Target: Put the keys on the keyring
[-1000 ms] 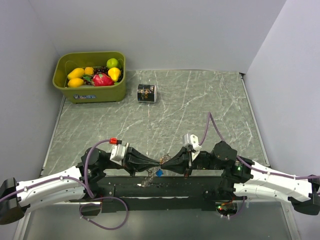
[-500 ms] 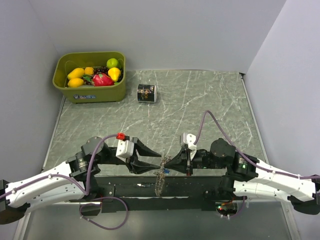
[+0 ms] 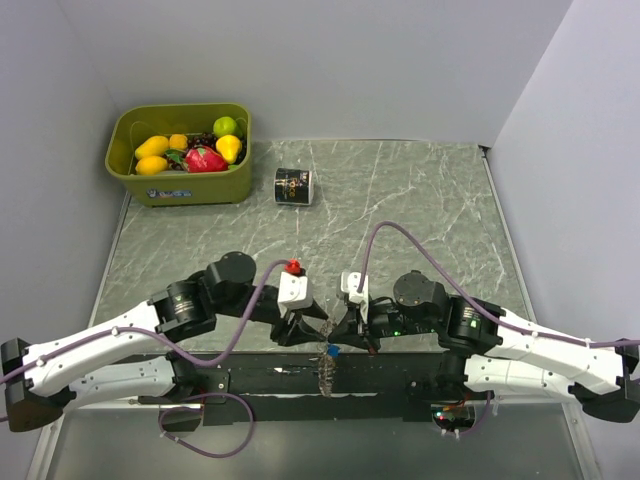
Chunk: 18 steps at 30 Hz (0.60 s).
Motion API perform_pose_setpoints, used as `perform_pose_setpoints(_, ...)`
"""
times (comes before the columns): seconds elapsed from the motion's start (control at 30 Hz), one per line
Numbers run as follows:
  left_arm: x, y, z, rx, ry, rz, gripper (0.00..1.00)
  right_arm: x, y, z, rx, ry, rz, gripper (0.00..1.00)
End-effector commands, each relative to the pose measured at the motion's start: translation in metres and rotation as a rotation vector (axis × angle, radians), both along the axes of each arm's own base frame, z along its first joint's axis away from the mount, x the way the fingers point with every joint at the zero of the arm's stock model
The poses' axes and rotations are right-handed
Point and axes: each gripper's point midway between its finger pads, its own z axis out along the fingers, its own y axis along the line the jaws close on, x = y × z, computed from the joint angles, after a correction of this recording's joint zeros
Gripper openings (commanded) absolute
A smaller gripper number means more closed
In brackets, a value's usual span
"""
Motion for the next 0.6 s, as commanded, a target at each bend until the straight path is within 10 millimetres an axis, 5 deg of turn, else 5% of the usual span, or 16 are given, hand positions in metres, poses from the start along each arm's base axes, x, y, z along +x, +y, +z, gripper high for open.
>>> perform_pose_setpoints(0.0,-0.005,-0.002,0.003,0.028,-0.006,-0.045,0.49,-0.001,0.005,0.036,0.11,-0.045,0.02,0.0)
perform_pose_setpoints(0.2,-0.006,-0.006,0.0,0.038,-0.004,-0.059,0.41,0.001,0.003,0.037,0.111,-0.048,0.006,0.0)
perform_pose_setpoints(0.4,-0.003,-0.009,-0.006,0.051,-0.004,-0.057,0.19,0.002,0.003,0.037,0.118,-0.053,0.0,0.0)
perform_pose_setpoints(0.47,-0.003,-0.009,-0.006,0.043,-0.009,-0.058,0.04,0.002,0.003,0.036,0.112,-0.048,0.0,0.0)
perform_pose_setpoints(0.57,-0.002,-0.011,-0.004,0.027,-0.008,-0.051,0.01,0.003,0.003,0.034,0.11,-0.048,-0.005,0.0)
